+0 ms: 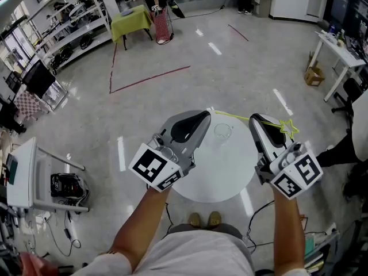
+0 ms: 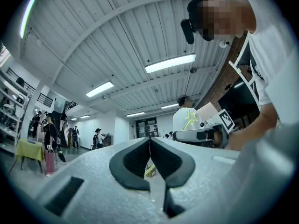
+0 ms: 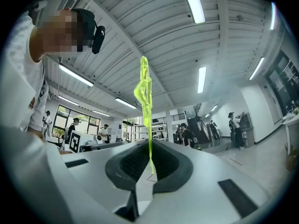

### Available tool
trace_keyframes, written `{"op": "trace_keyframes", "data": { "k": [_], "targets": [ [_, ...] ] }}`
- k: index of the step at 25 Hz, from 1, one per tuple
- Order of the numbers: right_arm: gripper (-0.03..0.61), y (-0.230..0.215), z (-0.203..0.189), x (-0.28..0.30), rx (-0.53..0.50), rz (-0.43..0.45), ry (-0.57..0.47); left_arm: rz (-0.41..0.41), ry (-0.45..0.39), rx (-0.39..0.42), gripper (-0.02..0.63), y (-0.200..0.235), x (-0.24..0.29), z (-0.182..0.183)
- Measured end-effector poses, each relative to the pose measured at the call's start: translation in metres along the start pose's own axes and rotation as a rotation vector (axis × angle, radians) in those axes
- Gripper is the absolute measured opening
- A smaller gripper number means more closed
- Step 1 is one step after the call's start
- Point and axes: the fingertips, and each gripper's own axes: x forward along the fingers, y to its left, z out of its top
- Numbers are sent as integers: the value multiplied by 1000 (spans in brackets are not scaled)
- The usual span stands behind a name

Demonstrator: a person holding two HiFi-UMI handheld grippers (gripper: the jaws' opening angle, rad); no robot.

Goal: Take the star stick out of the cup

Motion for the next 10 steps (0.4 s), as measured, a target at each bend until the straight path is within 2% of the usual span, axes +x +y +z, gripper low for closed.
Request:
{"op": "trace_keyframes", "data": {
  "k": [10],
  "targets": [
    [20, -4, -1, -7, 5, -2, 1, 0, 3, -2, 15, -5, 4, -2]
  ]
}}
